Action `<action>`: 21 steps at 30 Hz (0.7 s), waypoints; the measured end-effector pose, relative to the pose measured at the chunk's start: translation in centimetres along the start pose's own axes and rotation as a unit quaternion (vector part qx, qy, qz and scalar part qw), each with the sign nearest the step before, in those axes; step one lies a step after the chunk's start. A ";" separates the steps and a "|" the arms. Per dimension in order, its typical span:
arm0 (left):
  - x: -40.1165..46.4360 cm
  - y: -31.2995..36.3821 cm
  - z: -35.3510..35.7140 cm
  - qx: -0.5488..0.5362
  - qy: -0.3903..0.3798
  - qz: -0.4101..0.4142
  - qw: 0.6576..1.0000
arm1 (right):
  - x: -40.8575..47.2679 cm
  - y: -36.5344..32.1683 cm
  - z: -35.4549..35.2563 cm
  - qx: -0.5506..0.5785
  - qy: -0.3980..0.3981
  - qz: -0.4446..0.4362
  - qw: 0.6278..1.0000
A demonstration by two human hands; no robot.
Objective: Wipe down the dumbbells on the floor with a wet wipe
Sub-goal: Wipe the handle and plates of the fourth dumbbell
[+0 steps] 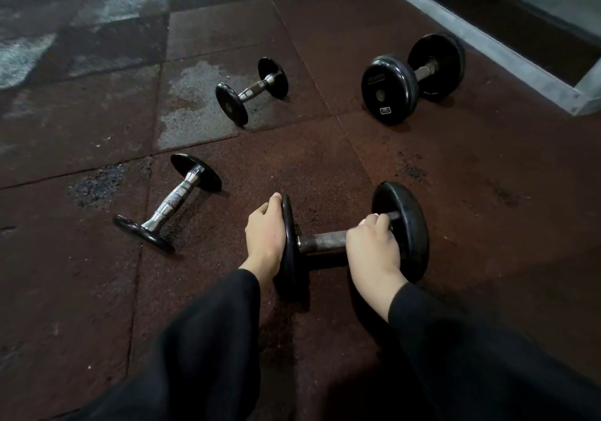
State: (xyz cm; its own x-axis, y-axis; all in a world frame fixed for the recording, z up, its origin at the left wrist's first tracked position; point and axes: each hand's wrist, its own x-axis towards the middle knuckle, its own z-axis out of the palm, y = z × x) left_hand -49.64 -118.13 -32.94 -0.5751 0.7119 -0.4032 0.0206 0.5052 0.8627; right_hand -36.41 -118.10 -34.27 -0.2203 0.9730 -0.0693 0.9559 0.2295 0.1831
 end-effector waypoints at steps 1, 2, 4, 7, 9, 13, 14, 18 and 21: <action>0.1 -0.2 0.0 -0.001 0.002 0.004 1.000 | -0.3 -0.2 -0.1 -0.011 0.000 0.000 1.000; 0.0 -0.3 0.0 -0.001 0.004 0.007 1.000 | -0.2 -0.5 -0.1 -0.013 -0.003 0.000 1.000; 0.0 -0.3 0.0 0.001 0.001 0.008 1.000 | 0.6 -0.6 -0.3 -0.022 -0.013 0.000 1.000; 0.1 -0.2 0.1 0.003 -0.001 0.007 1.000 | 2.0 -0.1 0.1 -0.050 -0.017 -0.020 0.998; 0.3 -0.1 0.1 0.007 0.002 0.007 1.000 | 2.0 0.2 0.8 -0.078 0.002 -0.031 0.997; 0.4 -0.2 0.1 0.003 0.007 0.012 1.000 | 0.6 -0.3 1.0 -0.109 -0.020 -0.021 0.994; 0.4 -0.2 0.1 0.000 0.008 0.013 1.000 | 0.5 -0.4 0.9 -0.107 -0.020 -0.015 0.994; 0.4 0.0 0.2 -0.002 0.002 0.006 1.000 | 0.9 0.2 0.6 -0.106 0.012 -0.016 0.994; 0.5 -0.1 0.2 -0.010 0.001 0.008 1.000 | 1.1 0.8 0.6 -0.082 0.019 0.003 0.996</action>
State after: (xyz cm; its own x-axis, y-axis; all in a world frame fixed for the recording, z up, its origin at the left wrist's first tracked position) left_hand -49.79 -117.74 -33.29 -0.5771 0.7185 -0.3881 0.0138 0.4838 0.8751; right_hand -35.78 -116.91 -34.75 -0.2255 0.9737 -0.0314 0.9135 0.2226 0.3405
